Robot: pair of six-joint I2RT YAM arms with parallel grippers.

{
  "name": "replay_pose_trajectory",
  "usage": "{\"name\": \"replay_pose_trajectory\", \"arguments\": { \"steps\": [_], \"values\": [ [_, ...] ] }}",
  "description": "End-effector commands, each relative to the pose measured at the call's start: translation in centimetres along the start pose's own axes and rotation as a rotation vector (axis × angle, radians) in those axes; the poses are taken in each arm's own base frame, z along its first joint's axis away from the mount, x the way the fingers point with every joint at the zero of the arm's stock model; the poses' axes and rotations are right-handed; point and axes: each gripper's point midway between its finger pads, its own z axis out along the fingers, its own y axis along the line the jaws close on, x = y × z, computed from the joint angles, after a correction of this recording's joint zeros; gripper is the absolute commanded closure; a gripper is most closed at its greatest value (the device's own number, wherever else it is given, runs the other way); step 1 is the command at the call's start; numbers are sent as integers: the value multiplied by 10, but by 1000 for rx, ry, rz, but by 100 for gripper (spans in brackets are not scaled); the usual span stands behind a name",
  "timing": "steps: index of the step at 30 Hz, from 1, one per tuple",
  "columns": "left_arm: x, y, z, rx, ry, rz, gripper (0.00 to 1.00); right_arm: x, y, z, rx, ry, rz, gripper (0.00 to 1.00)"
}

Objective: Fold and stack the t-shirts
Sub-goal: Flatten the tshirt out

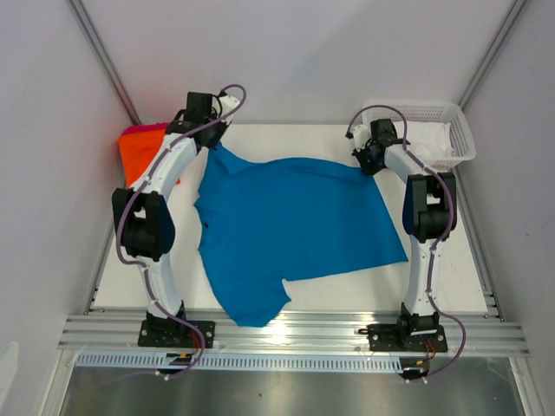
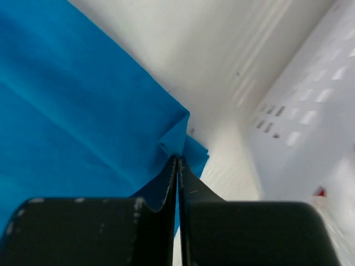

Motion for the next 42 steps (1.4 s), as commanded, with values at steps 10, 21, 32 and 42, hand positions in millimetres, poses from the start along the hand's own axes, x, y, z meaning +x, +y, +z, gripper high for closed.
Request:
{"name": "replay_pose_trajectory", "arguments": {
  "steps": [10, 21, 32, 42],
  "values": [
    [-27, 51, 23, -241, -166, -52, 100, -77, -64, 5, 244, -201, -30, 100],
    [-24, 59, 17, -263, -186, -73, 100, -141, -94, -14, 429, -311, -102, 100],
    [-21, 64, 12, -260, -190, -90, 100, -143, -68, -17, 300, -303, -90, 100],
    [-19, 60, 14, -241, -179, -97, 100, -143, 70, -16, -221, -298, -302, 100]
  ]
}}
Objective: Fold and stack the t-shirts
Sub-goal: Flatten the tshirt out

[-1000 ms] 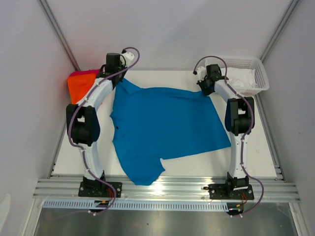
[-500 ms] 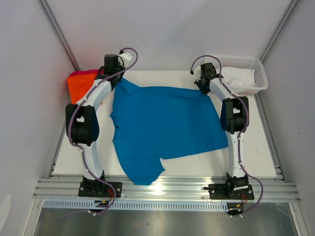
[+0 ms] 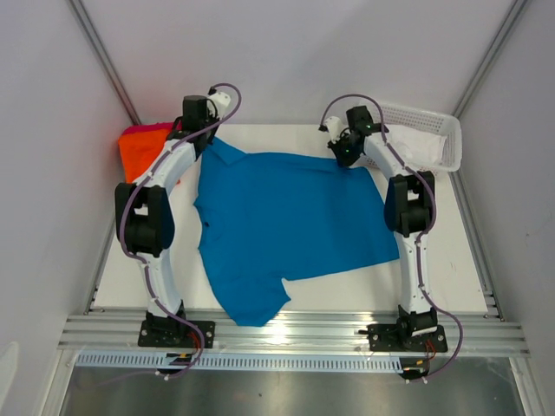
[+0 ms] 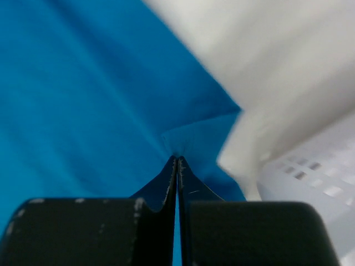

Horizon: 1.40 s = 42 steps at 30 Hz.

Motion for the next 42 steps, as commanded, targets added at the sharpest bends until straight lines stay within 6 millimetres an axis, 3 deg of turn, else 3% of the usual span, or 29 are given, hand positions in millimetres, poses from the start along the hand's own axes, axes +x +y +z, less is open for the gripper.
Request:
{"name": "replay_pose_trajectory", "arguments": {
  "steps": [1, 6, 16, 22, 28, 33, 38, 42],
  "values": [
    [-21, 17, -16, -29, -61, -32, 100, -78, 24, -24, -83, -230, -220, 100],
    [-19, 17, -16, -24, -58, -36, 100, -75, 34, -10, -64, -178, -257, 100],
    [-19, 20, -18, -23, -57, -40, 100, -60, 1, -6, 90, -106, -226, 100],
    [-20, 20, -20, -21, -54, -41, 100, -49, -3, 5, 105, -62, -222, 100],
    [-19, 20, -21, -19, -50, -37, 100, -19, -35, 23, 254, 71, -229, 100],
    [-17, 19, -20, -17, -43, -33, 100, 4, -72, 21, 365, 141, -186, 100],
    [-19, 23, -20, -37, -48, -40, 100, -7, -78, 13, 392, 100, -172, 100],
    [-23, 29, -23, -65, -60, -45, 100, -38, -90, 3, 487, 10, -178, 100]
  ]
}}
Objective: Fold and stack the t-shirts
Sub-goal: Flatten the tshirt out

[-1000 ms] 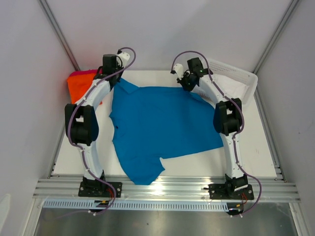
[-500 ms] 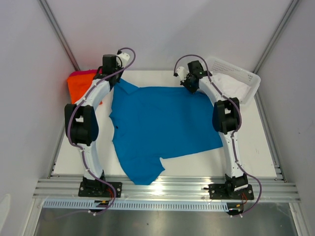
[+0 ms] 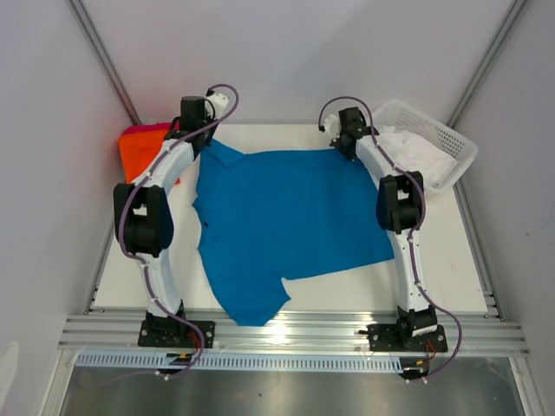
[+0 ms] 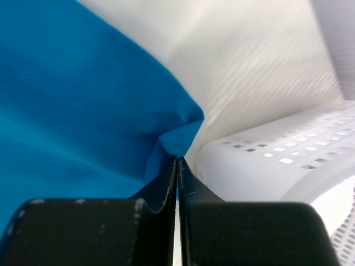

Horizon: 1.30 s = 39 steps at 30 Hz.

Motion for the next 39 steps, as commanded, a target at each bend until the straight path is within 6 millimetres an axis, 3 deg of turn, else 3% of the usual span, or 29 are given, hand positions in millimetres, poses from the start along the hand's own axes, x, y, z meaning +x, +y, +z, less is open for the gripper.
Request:
{"name": "replay_pose_trajectory", "arguments": {
  "steps": [1, 6, 14, 15, 17, 20, 21, 25, 26, 27, 28, 29, 30, 31, 33, 36, 39],
  "values": [
    [-31, 27, -23, -78, -91, -41, 100, -37, -46, -14, 186, -110, 34, 100],
    [-28, 31, -24, -100, -104, -49, 100, -67, -68, -27, 298, -214, 60, 100],
    [-37, 40, -26, -158, -172, -81, 100, -132, -80, -49, 418, -426, 26, 100],
    [-37, 40, -23, -161, -168, -81, 100, -139, -76, -42, 435, -442, 8, 100],
    [-38, 43, -21, -171, -163, -79, 100, -155, -98, -53, 598, -474, -51, 100],
    [-38, 44, -22, -177, -162, -80, 100, -154, -109, -45, 795, -406, -159, 100],
    [-38, 45, -24, -179, -165, -82, 100, -144, -104, -28, 808, -356, -177, 100],
    [-36, 46, -29, -185, -166, -72, 100, -136, -114, -32, 845, -316, -201, 100],
    [-36, 47, -29, -188, -168, -69, 100, -129, -111, -26, 840, -296, -209, 96],
    [-32, 48, -29, -195, -159, -67, 100, -127, -113, -27, 851, -289, -212, 73],
    [-35, 49, -28, -195, -161, -66, 99, -123, -113, -22, 858, -274, -216, 25],
    [-30, 48, -26, -190, -143, -63, 83, -119, -117, -25, 888, -254, -224, 8],
    [-32, 50, -26, -191, -144, -62, 64, -116, -119, -24, 904, -242, -226, 1],
    [-31, 49, -26, -190, -141, -59, 44, -113, -122, -24, 933, -241, -219, 1],
    [-31, 56, -27, -230, -139, -63, 14, -104, -127, -25, 965, -211, -212, 1],
    [-23, 68, -33, -281, -126, -80, 4, -93, -141, -37, 1016, -204, -165, 1],
    [-25, 88, -45, -332, -154, -124, 3, -84, -160, -58, 1022, -189, -84, 1]
  ]
}}
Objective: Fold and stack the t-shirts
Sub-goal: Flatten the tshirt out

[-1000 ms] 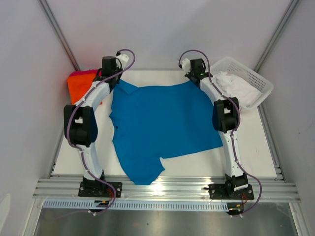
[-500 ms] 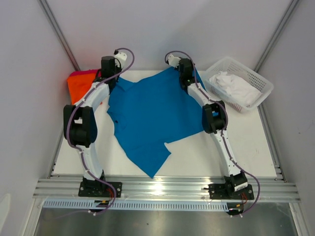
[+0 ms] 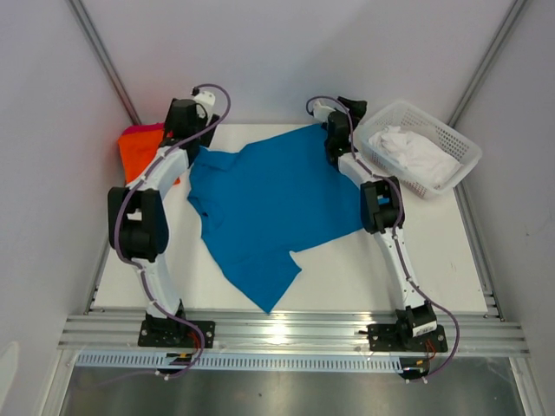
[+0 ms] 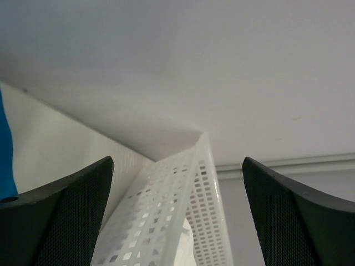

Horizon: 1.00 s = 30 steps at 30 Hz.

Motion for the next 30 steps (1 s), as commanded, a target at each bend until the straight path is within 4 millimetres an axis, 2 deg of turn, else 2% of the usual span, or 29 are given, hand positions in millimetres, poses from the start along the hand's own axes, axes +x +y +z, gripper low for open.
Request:
{"name": "replay_pose_trajectory", "arguments": {
  "steps": [1, 2, 3, 4, 5, 6, 7, 8, 9, 10, 11, 12, 13, 14, 15, 17, 18, 19, 20, 21, 22, 23, 24, 25, 26, 27, 28, 30],
  "values": [
    [-30, 47, -30, -86, -84, -104, 3, 14, -46, -5, 16, 88, 144, 1],
    [-25, 51, -33, -66, -69, -130, 3, 17, -45, -8, -42, 103, 191, 1],
    [-31, 54, -45, -41, -87, -166, 3, 15, -68, -14, -78, 104, 268, 1],
    [-26, 46, -50, 3, -86, -218, 4, 6, -57, -19, -182, 69, 408, 1],
    [-33, 42, -56, 57, -126, -237, 3, 17, -36, -32, -306, 116, 411, 1],
    [-32, 40, -69, 74, -145, -249, 3, 18, -58, -38, -325, 104, 478, 1],
    [-25, 29, -72, 115, -146, -261, 3, 18, -35, -50, -438, 102, 553, 1],
    [-29, 28, -77, 124, -169, -271, 3, 18, -38, -55, -474, 94, 605, 1],
    [-24, 19, -85, 161, -170, -286, 3, 30, -44, -55, -501, 101, 663, 1],
    [-25, 17, -89, 180, -179, -297, 3, 23, -47, -65, -591, 62, 721, 1],
    [-28, 10, -94, 224, -192, -300, 3, 26, -43, -70, -634, 80, 802, 1],
    [-17, -1, -97, 256, -176, -309, 2, 29, -43, -74, -674, 83, 840, 1],
    [-22, -3, -105, 285, -196, -308, 2, 38, -47, -79, -722, 89, 873, 1],
    [-25, -18, -113, 369, -215, -302, 2, 36, -35, -90, -804, 80, 899, 1],
    [-12, -32, -117, 430, -181, -286, 1, 36, -33, -97, -832, 74, 896, 1],
    [-3, -60, -127, 545, -143, -240, 1, 29, -33, -116, -884, 40, 840, 1],
    [14, -80, -137, 633, -97, -188, 1, 34, -16, -130, -928, 56, 800, 1],
    [19, -90, -142, 662, -85, -157, 1, 31, -10, -141, -954, 45, 760, 1],
    [15, -102, -155, 688, -107, -114, 1, 19, -15, -155, -958, 7, 718, 1],
    [45, -118, -159, 703, -63, -50, 1, 19, -10, -163, -961, -20, 638, 1],
    [44, -124, -163, 695, -88, -12, 1, 26, 14, -181, -997, -8, 578, 1],
    [37, -136, -177, 704, -130, 38, 1, 15, 24, -197, -1009, -39, 519, 1],
    [63, -150, -182, 719, -97, 92, 1, 12, 22, -208, -995, -59, 471, 1],
    [63, -154, -184, 698, -110, 125, 1, 19, 42, -222, -1016, -73, 384, 1],
    [60, -166, -194, 717, -133, 159, 1, 6, 46, -238, -1009, -111, 330, 1],
    [72, -175, -198, 728, -119, 186, 1, 11, 52, -242, -974, -95, 269, 1],
    [73, -176, -198, 711, -115, 201, 1, 18, 64, -247, -938, -101, 195, 1],
    [75, -184, -196, 708, -105, 220, 1, 14, 75, -256, -893, -113, 100, 1]
  ]
}}
